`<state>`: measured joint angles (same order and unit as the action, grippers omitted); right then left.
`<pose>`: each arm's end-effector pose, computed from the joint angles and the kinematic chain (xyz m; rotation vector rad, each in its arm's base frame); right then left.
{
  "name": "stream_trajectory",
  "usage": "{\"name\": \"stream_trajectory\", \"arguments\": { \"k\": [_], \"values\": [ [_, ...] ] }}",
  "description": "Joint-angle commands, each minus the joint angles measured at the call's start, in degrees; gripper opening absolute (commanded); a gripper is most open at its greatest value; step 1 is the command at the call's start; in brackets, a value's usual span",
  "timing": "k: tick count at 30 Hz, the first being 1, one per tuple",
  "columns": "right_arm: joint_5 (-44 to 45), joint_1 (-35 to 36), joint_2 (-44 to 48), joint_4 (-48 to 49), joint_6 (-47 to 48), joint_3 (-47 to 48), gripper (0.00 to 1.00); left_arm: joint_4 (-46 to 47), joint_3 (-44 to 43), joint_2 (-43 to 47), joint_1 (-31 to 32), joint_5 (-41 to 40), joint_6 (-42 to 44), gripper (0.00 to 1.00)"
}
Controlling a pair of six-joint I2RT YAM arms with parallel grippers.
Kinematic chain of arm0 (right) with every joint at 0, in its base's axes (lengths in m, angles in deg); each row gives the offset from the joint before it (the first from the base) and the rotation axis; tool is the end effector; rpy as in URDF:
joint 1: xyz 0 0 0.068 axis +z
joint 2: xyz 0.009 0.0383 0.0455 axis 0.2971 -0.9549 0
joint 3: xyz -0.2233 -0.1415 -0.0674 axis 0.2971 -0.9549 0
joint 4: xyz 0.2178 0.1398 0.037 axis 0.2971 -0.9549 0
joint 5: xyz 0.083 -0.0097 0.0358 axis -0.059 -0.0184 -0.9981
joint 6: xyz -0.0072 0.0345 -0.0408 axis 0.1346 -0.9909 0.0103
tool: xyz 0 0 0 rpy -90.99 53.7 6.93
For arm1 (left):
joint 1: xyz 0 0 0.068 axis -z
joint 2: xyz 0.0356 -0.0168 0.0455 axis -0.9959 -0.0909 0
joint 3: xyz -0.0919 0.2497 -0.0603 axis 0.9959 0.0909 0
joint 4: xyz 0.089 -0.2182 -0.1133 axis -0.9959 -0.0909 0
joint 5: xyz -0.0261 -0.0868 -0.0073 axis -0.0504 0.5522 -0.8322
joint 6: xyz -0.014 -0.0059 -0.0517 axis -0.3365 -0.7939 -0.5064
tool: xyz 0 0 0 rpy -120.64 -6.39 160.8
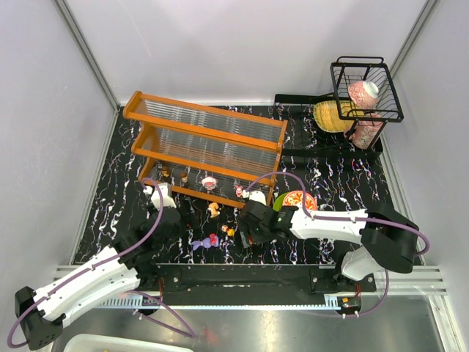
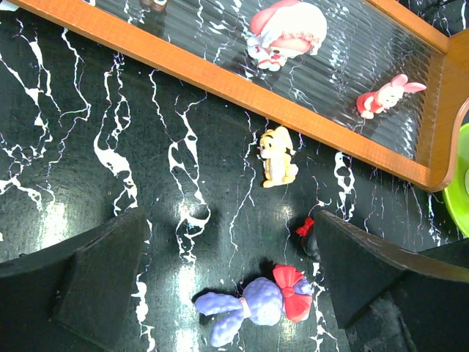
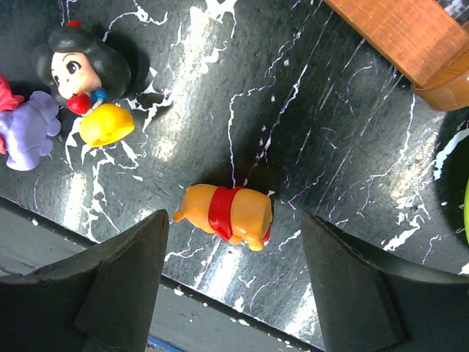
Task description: Place and organize the plastic toys onto the shelf
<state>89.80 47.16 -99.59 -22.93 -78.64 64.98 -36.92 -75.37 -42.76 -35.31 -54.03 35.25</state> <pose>0.1239 0.2457 0.1696 -0.5372 2.6204 0.4046 0.0940 -0.0826 0.2053 -0.2333 2.1467 -0.3969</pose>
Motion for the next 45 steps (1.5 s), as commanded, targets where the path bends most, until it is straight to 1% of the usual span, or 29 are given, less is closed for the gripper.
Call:
{"name": "stream_trajectory", "arguments": {
  "k": [1,12,18,29,33,35,40,43,45],
  "values": [
    [-1.0,-0.3,-0.8,-0.1,0.1,2.5,0.8,1.1,0.4,0.9,0.3,-0.9,-0.5,0.99],
    [-1.7,-0.2,-2.0,-0.2,0.4,3.5,0.81,1.1,0.4,1.2,0.3,-0.9,-0.5,0.99],
    [-2.3,-0.3,-2.7,-0.1,0.7,3.6,0.78,1.1,0.4,1.2,0.3,-1.0,-0.5,0.99],
    [-2.9,-0.3,-3.6,-0.6,1.8,3.7,0.67,1.0,0.6,1.1,0.3,-1.0,-0.7,0.99],
    [-2.7,-0.3,-3.5,-0.6,1.7,3.4,0.62,1.0,0.6,1.3,0.2,-1.0,-0.8,0.99],
    [-2.6,-0.3,-3.5,-0.4,1.7,3.4,0.62,1.1,0.7,1.3,0.3,-1.0,-0.8,0.99],
    [-3.0,-0.3,-3.5,-0.1,1.8,3.3,0.51,1.1,0.4,1.2,0.3,-1.0,-0.6,0.99],
    [-3.2,-0.3,-3.2,0.1,1.7,3.2,0.47,1.1,0.2,1.4,0.3,-0.9,-0.1,0.99],
    [-3.4,-0.3,-2.6,0.5,1.8,3.0,0.46,1.2,0.0,2.0,0.3,-0.9,0.5,0.99]
  ]
}}
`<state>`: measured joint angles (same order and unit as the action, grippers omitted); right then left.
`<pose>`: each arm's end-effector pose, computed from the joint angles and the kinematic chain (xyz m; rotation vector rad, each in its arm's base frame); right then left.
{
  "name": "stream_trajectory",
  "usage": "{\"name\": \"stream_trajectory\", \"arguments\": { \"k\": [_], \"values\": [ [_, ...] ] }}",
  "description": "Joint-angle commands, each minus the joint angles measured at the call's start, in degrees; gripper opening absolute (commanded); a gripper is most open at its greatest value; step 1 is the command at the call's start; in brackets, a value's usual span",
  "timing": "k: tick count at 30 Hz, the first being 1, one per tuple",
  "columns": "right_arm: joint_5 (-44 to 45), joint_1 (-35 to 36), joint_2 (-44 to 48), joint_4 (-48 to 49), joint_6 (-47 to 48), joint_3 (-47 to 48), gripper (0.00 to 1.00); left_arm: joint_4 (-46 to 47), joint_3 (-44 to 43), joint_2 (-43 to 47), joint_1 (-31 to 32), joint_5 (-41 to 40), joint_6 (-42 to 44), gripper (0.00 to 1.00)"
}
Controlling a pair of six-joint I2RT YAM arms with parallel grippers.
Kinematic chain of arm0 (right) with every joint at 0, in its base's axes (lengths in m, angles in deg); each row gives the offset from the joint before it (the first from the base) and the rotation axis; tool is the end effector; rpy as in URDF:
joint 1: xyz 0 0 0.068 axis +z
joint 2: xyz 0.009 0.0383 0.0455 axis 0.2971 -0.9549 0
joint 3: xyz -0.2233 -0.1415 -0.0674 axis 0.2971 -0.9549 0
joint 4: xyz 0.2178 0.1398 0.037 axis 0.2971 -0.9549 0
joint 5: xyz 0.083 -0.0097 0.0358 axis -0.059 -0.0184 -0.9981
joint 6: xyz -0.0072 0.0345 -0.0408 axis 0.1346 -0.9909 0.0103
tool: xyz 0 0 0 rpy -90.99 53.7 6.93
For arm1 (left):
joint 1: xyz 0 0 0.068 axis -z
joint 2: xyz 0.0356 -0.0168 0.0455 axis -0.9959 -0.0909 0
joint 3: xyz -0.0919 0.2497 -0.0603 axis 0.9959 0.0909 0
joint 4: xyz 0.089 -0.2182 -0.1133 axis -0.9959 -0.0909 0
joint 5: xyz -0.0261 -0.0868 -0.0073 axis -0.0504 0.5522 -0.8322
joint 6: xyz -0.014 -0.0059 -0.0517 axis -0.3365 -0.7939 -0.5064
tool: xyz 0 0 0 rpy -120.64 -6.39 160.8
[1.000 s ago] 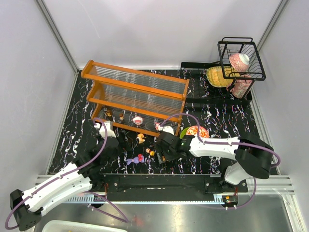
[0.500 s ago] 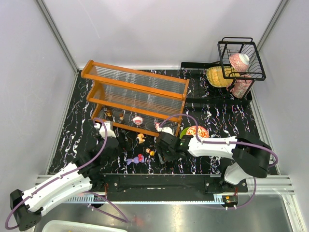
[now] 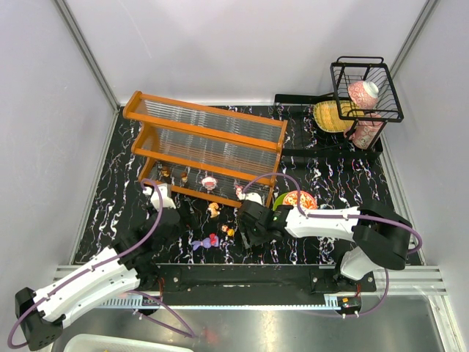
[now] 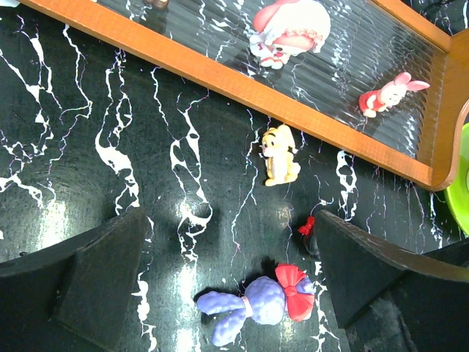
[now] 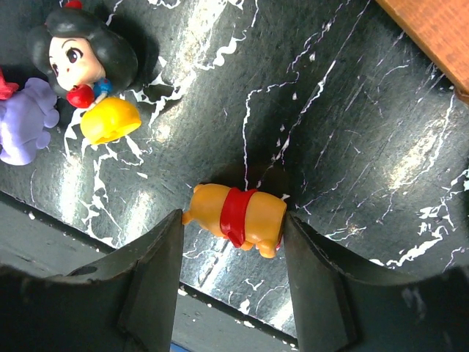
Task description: Place and organize the plastic toys onto the shelf
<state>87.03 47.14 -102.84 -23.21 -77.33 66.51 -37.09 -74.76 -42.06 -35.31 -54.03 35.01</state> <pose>0.1260 0.2538 0.1618 -0.5978 2.6631 0.4082 0.0929 -0.0813 0.2028 -0.2374 2.1476 -0.3981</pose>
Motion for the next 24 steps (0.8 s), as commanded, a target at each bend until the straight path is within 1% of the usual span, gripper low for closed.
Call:
{"name": "stream_trajectory", "arguments": {
  "k": [1,5,9,15,19,20,24],
  "values": [
    [-0.7,-0.3,1.5,1.3,0.4,1.5,0.46,1.6,-0.9,1.7,0.3,-1.0,1.1,0.99],
    [-1.5,-0.3,4.5,3.3,0.1,1.1,0.45,2.9,-1.7,3.9,0.3,-0.7,4.3,0.99],
    [-4.6,-2.0,8.0,6.2,-1.3,0.5,0.43,6.0,-1.8,7.8,0.4,0.6,10.6,0.99],
    [-8.6,-4.7,13.8,11.4,-6.2,-0.5,0.42,9.9,-0.9,14.0,0.4,2.5,16.0,0.99],
    [-10.2,-7.1,17.2,18.3,-12.5,-2.4,0.42,16.5,-0.2,14.0,0.5,6.7,18.4,0.99],
    [-10.1,-7.5,18.0,19.4,-13.7,-3.1,0.42,17.5,-0.3,13.1,0.6,8.2,18.9,0.99],
    [-8.1,-8.4,22.4,24.1,-19.1,-3.9,0.42,21.6,-2.3,10.8,1.3,9.9,22.6,0.99]
  ]
}}
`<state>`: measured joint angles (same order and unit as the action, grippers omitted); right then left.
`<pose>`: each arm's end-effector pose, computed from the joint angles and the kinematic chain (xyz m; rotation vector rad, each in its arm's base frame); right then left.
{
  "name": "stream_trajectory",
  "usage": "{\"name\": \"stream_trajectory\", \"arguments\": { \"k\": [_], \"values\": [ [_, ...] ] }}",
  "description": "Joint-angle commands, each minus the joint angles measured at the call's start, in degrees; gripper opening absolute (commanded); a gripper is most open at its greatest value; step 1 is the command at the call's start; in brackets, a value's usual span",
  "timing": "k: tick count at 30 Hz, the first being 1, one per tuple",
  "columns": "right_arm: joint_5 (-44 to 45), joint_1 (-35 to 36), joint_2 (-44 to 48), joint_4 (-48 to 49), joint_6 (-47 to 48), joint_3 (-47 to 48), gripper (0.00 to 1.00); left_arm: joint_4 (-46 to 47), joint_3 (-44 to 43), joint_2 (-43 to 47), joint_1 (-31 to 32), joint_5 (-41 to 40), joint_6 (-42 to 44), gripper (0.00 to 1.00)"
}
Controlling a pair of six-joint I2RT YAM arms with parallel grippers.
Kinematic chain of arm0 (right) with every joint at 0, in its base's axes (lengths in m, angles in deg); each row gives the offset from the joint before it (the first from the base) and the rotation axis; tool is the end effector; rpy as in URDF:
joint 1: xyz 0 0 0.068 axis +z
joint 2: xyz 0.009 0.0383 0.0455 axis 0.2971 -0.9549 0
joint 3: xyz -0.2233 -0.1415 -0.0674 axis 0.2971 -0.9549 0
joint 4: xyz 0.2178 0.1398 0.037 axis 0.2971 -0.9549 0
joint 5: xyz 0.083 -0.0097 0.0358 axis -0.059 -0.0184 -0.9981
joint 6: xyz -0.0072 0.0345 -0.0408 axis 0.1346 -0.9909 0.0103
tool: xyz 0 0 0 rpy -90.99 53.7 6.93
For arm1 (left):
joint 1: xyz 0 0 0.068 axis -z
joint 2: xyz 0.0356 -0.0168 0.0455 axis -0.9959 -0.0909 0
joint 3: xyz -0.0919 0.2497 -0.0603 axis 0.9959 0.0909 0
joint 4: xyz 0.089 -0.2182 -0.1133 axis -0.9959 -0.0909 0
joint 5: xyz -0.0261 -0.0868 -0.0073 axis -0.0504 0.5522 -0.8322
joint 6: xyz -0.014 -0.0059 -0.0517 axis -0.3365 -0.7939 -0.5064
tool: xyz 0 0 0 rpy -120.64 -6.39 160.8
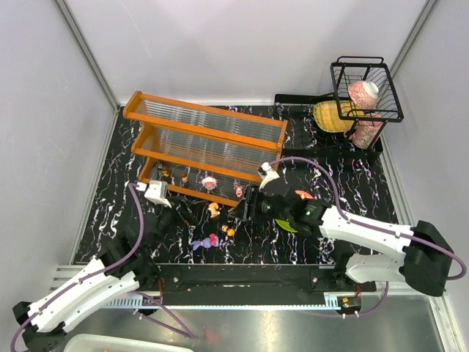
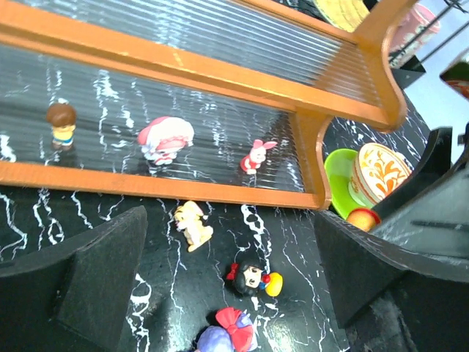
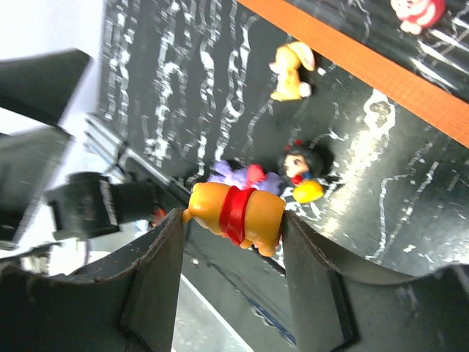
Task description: Place and organize the plastic toys onto the shelf
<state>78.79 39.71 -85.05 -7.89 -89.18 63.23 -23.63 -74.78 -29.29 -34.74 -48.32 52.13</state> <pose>0.1450 0.2251 0.2435 -0.1751 2.3590 1.0430 0.0814 -0.0744 0.2462 0.0017 1.8029 -0.6364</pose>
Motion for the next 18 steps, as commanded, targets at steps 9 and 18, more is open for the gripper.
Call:
{"name": "stream_trajectory", "arguments": {
  "k": [9,18],
  "values": [
    [-0.8,-5.7,8.2,10.1,-14.6,-0.1,0.41,11.9,-8.4,-3.4,1.2,9.0,9.6,0.99],
    [-4.7,-7.7,8.7,18.5,-20.2,-3.1,0.41,18.1,-11.4,-9.7,1.7,19.1,12.4,0.99]
  ]
}}
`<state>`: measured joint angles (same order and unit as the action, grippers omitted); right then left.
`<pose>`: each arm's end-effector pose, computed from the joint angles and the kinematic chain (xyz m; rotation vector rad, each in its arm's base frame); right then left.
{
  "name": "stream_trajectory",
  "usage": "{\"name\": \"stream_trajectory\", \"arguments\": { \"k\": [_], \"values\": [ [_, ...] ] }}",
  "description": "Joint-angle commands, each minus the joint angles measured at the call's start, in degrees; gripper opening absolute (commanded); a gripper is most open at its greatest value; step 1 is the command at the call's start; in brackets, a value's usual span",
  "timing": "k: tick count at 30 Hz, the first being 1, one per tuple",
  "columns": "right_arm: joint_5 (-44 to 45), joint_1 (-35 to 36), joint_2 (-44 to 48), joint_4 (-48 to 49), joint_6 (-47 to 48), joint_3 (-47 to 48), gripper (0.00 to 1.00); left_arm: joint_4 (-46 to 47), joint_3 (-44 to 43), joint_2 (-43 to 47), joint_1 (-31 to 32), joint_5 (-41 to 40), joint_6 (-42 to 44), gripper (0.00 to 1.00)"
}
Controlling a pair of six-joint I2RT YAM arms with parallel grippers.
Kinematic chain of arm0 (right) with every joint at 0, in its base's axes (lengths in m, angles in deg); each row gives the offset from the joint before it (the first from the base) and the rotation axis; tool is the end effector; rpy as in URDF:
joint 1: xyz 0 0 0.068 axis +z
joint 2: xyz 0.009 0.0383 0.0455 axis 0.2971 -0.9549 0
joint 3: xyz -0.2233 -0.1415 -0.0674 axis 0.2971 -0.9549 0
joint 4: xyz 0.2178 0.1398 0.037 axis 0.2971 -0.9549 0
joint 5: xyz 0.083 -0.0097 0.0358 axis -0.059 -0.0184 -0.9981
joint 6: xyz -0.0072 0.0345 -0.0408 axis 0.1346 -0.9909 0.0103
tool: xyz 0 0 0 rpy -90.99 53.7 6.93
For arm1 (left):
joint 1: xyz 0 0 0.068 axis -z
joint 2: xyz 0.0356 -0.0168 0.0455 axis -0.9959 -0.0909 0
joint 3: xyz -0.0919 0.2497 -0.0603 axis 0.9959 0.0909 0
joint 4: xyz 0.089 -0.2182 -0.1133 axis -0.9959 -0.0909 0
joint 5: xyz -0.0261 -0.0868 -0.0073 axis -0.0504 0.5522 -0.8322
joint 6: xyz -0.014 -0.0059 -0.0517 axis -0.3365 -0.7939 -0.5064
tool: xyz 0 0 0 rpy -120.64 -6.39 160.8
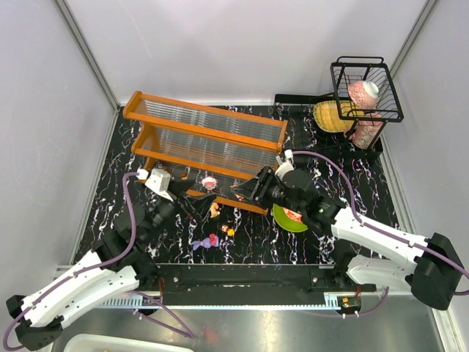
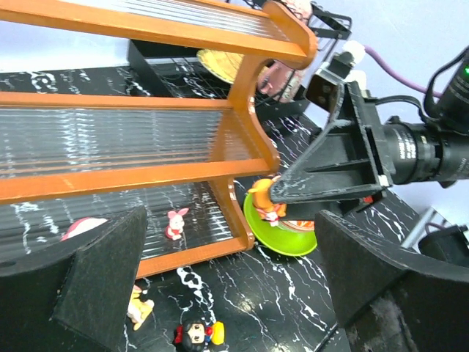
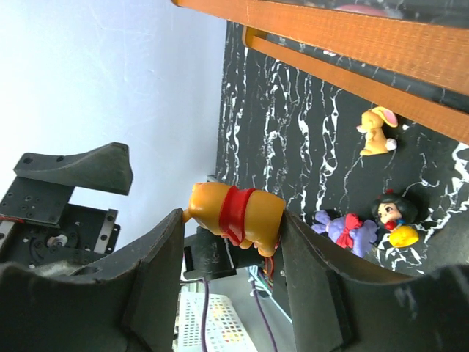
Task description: Place and organize the plastic toys onto the shelf
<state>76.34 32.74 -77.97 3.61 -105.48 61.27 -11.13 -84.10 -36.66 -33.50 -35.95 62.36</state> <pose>0.1621 0.1973 0.2814 0.2346 2.1224 1.3867 0.0823 -0.0909 0.3130 0.2607 1.5631 -0.8259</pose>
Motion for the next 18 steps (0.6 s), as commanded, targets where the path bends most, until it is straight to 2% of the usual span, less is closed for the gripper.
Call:
{"name": "stream_trajectory", "arguments": {
  "k": [1,6,18],
  "values": [
    [-2.1,-0.9,1.8,7.3,-4.2,-1.3,0.41,5.9,-1.8,-3.0,0.7,7.9,2.1,0.99],
    [-2.0,-1.5,3.2,7.4,-4.2,-0.9,0.4,7.1,-1.6,-4.5,1.5,9.7,2.2,0.99],
    [-4.5,-2.4,3.2,13.1,-7.4,-2.0,0.41,12.0,-1.6,-8.1,3.5,5.6,1.2,0.99]
  ]
}}
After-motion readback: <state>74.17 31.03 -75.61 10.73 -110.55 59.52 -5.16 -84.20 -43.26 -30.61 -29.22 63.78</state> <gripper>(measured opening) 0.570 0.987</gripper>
